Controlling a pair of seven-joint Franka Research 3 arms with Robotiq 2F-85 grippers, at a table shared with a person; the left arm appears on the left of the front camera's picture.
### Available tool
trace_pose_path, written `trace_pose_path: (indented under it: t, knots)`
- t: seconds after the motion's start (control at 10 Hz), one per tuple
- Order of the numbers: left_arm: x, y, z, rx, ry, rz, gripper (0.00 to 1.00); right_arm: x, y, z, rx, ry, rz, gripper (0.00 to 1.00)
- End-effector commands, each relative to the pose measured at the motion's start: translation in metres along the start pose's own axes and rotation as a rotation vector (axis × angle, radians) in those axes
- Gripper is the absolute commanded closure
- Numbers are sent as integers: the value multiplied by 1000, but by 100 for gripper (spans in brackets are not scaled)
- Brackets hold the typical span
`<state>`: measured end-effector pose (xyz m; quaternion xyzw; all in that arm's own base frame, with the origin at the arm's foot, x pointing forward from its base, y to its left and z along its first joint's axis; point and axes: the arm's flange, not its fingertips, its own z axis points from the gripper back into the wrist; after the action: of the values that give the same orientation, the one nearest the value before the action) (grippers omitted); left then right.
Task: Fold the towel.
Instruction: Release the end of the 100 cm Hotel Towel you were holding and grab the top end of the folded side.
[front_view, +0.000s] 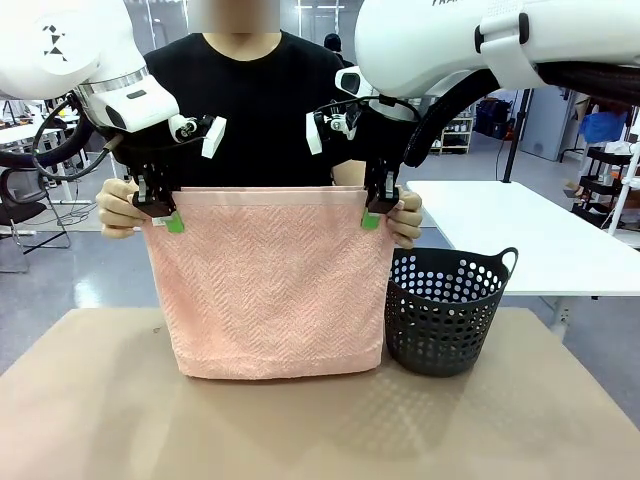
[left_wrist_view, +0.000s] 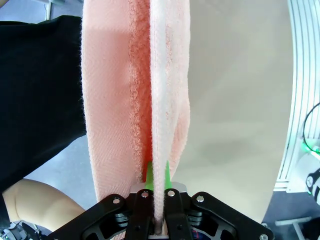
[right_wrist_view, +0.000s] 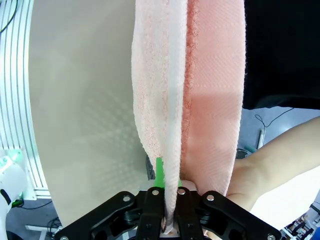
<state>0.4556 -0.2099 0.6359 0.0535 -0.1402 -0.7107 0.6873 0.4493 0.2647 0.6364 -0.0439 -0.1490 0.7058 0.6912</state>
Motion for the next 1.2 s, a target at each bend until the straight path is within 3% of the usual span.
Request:
trace_pose_path:
  t: [0.0,0.3,0.4,0.5,0.6,0.7,0.8,1.0,1.1]
  knots:
    - [-1,0,0,1,3,0,100,-1,0,0,0,1,1,100]
    - [0,0,0,0,0,0,98,-1,0,0,0,1,1,100]
    - [-1,0,2,18,-7,-8,60,0,0,0,0,0,0,72]
    - [-1,0,4,34,-3,1,62,-2,0,3,-12,-4,-1,64]
    - [-1,-1,9,50,-2,11,25,-3,0,8,-39,1,-6,38]
    - [-1,-3,17,78,1,19,26,-3,0,16,-81,10,-9,30]
    - [-2,-7,29,127,8,34,0,-3,2,29,-140,10,-8,4]
    - [-6,-19,56,231,9,64,0,-2,11,50,-224,4,15,0]
    - [-8,-24,68,275,-3,71,20,-3,16,61,-265,8,22,0]
